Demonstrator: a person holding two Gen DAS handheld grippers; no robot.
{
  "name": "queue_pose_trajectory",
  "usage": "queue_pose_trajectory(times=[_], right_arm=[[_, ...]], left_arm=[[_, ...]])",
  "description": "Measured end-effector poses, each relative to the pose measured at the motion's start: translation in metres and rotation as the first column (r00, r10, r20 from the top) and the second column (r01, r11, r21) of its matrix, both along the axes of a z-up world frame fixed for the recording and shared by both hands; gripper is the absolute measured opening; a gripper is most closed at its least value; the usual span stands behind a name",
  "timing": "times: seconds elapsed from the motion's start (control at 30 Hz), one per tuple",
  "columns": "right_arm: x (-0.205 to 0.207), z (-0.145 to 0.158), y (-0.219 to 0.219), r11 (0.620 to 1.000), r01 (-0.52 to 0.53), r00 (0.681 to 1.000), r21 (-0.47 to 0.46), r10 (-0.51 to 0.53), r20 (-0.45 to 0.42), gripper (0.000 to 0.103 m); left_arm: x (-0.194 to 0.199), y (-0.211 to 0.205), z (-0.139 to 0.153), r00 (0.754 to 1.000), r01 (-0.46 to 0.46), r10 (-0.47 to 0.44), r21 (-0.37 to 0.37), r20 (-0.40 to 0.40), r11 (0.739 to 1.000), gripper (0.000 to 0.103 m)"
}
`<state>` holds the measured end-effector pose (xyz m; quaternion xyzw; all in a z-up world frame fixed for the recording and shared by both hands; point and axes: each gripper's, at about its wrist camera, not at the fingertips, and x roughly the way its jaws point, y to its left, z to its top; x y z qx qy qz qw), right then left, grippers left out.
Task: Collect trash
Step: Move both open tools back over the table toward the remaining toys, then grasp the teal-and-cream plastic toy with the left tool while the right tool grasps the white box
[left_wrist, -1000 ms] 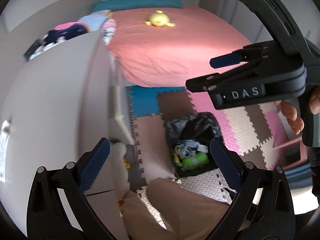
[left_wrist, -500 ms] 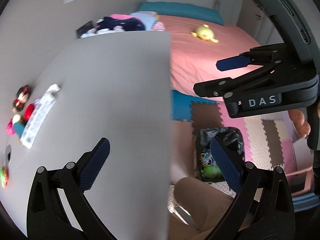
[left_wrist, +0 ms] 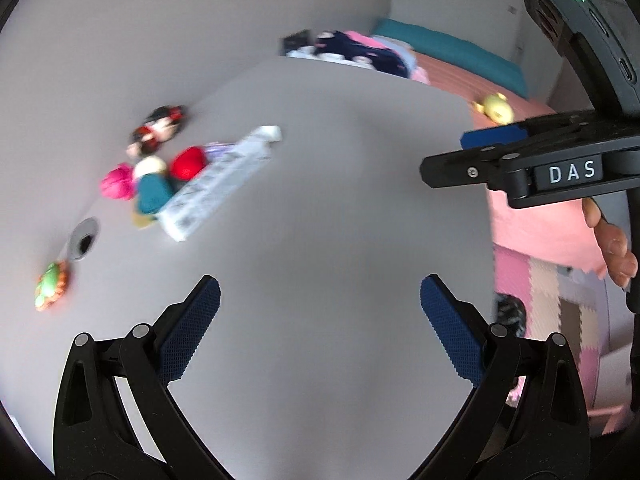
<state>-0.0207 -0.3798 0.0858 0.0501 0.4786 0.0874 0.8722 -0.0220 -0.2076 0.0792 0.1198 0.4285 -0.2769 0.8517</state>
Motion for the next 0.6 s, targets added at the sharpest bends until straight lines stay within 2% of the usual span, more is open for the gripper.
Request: queue_pose_trajectory(times=[0.33, 0.47, 0.6], right_arm=[[0.072, -0.011, 0.052, 0.998, -0.037, 0.997, 0.048, 0.040, -0.066, 0.074], [0.098, -0.017, 0.067, 0.997, -0.034, 0.995, 0.075, 0.041, -0.089, 0.074], [0.128, -0.029, 0.079, 0.993, 0.036, 0.990, 0.116, -0.020, -0.140, 0.074]], left_arm=[[0.054, 0.065, -0.006, 0.988, -0.154, 0.154, -0.012, -0.004, 0.988, 0.097], [0.080, 0.085, -0.008, 0.972, -0.235, 0.235, -0.023, -0.007, 0.972, 0.097], [0.100, 0.098, -0.010, 0.948, -0.319, 0.319, -0.017, -0.005, 0.948, 0.097]])
